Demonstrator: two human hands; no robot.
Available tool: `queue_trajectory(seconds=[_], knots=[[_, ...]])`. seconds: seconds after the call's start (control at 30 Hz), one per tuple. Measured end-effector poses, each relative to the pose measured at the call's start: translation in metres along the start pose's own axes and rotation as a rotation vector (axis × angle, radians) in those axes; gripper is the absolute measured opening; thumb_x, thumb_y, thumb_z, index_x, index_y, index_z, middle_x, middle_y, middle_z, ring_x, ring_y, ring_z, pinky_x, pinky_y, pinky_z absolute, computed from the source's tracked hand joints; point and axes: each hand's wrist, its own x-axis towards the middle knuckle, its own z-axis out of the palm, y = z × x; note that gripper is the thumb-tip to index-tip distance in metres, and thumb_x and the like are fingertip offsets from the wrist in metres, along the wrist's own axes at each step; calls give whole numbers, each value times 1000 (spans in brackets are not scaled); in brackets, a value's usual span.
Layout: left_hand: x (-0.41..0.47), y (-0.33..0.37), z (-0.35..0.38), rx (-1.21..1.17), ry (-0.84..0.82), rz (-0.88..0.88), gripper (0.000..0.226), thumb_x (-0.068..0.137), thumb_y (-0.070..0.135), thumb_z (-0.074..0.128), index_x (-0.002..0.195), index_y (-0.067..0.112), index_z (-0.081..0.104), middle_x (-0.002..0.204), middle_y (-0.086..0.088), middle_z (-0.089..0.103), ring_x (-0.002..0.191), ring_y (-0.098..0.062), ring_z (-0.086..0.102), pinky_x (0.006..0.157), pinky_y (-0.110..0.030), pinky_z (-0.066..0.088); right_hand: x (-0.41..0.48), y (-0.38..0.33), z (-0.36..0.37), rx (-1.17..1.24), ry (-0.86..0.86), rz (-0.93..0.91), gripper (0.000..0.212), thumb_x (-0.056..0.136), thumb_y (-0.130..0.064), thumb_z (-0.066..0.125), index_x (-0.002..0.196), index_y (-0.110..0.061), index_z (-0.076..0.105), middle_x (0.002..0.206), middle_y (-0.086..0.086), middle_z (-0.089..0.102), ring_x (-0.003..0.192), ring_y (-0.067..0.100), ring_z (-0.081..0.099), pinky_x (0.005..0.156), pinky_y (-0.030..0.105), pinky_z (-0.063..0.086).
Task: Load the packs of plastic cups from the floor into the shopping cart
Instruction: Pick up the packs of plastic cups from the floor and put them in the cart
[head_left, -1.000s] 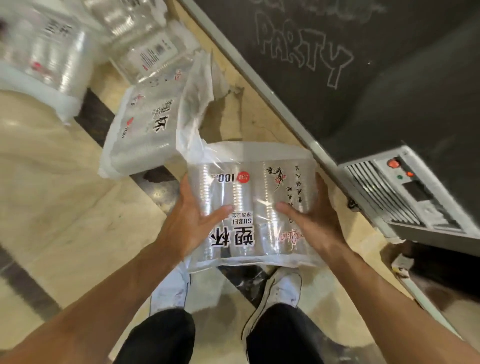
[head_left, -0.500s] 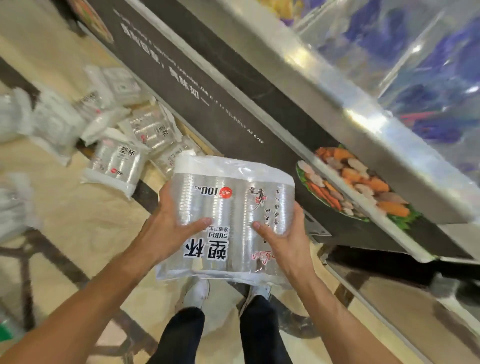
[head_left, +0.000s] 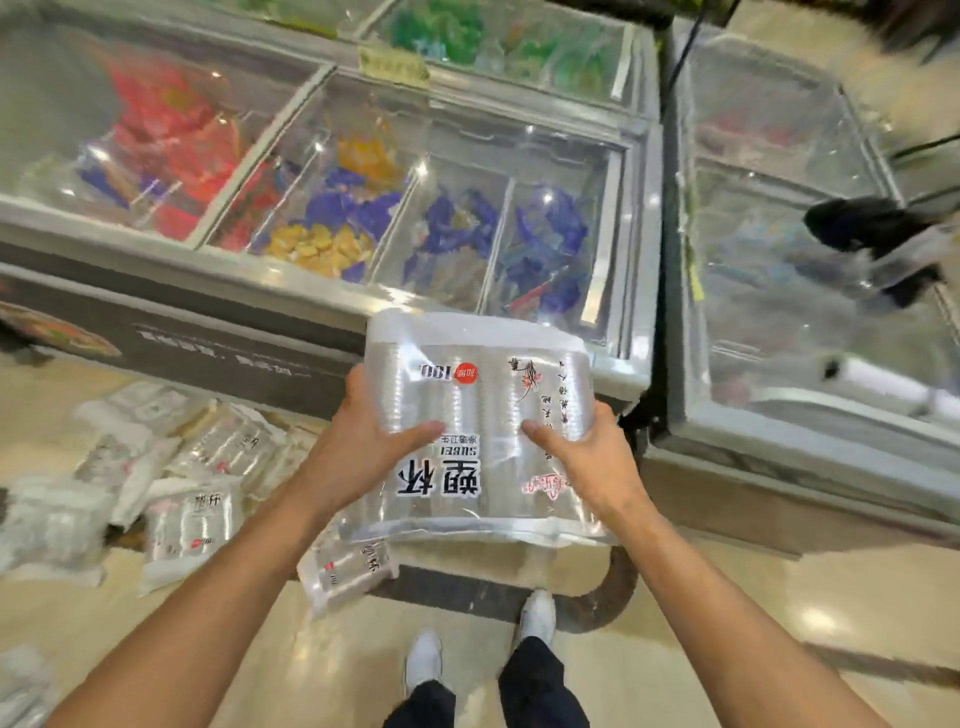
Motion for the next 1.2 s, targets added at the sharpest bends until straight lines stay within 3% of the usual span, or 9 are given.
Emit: queue_trajectory(seconds=[0.23,0.37,0.53,0.7,0.8,0.9,1.03,1.13,1.2], knots=[[-11,125,88,110,-254,230,108,83,54,88,162,30,18,153,5,50,133,-24,57,111,-46,48,-85,41,-130,142,343,108,73,68,-67,90,124,-34,56,110,-16,74,100,7,73,88,38,59],[-35,188,173,157,-419,409,104,85,48,88,162,25,22,149,10,41,135,-17,50,108,-38,42,-141,95,-200,231,559,187,81,56,-79,89,118,-38,57,107,-15,75,101,12,74,90,46,61],[-90,255,294,255,-670,559,107,85,60,84,164,26,20,150,14,35,133,-15,50,108,-38,44,-233,172,-280,306,759,297,84,58,-79,87,122,-34,58,109,-11,77,99,14,75,90,45,61],[-172,305,411,303,-866,677,93,92,44,82,163,26,24,147,12,33,126,-14,50,102,-28,41,-326,240,-347,393,905,402,76,72,-68,88,124,-33,45,114,-12,67,97,9,68,75,33,55],[-215,326,477,313,-966,709,93,87,50,85,158,27,29,148,5,45,121,-17,60,106,-38,51,-376,277,-383,390,975,440,81,77,-66,85,135,-27,43,124,-9,60,105,16,63,83,33,48],[-247,340,538,359,-1041,722,103,74,73,85,154,38,30,143,7,54,117,-17,69,102,-49,59,-424,309,-410,408,1040,476,59,84,-58,84,120,-31,47,116,-10,61,97,12,60,77,28,44],[-298,359,616,426,-1148,759,102,72,77,84,149,31,35,132,11,61,110,-21,74,92,-45,61,-472,357,-440,431,1117,528,100,83,-66,80,157,-18,33,149,1,53,127,23,54,93,32,38],[-340,375,665,472,-1215,819,96,85,61,85,154,26,28,130,18,48,110,-18,65,96,-41,54,-500,394,-460,475,1171,564,116,80,-71,79,165,-17,21,168,5,38,148,30,44,106,41,41],[-361,387,705,502,-1273,852,101,81,67,85,154,28,28,135,16,52,113,-17,67,100,-44,56,-518,418,-475,499,1215,600,118,80,-72,78,166,-17,20,169,6,37,150,32,42,113,45,40]])
